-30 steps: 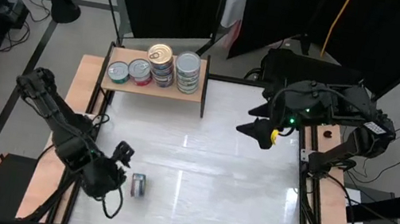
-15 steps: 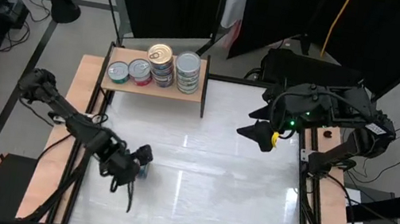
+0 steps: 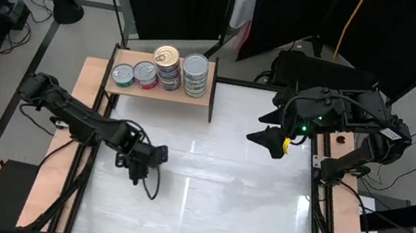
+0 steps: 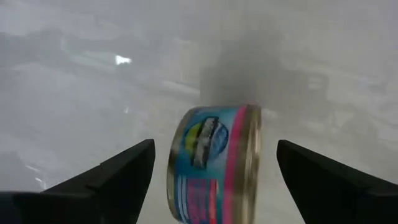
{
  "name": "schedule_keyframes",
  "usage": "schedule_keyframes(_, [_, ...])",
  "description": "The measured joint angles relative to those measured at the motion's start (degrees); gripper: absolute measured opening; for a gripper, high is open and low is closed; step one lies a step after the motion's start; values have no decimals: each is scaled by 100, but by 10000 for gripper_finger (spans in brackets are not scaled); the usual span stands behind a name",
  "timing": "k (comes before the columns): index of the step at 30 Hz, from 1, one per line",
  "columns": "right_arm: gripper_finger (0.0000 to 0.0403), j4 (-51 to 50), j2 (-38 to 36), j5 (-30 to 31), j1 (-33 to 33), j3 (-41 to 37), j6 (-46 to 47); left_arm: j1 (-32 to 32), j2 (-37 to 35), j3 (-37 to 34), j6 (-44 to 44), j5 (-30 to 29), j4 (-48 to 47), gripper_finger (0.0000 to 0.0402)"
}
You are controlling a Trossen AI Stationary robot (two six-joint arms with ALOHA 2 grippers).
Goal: Stack canned seafood by type on shelf
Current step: Stack the blue pink tuna can on top of the blue pink tuna cans on the shelf
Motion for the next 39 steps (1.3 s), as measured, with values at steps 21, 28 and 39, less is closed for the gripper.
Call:
schedule_keyframes(21, [375,-4,2,0,-7,0,-377,1301,187,-38,180,84,19,203])
schedule_keyframes(28, [375,-2,2,199,-7,0,-451,1412,188,-23,-102,12,27,200])
schedule_keyframes(39, [375,-2,2,291,-73,0,-847,984,-207,1340,-3051,-802,188,199])
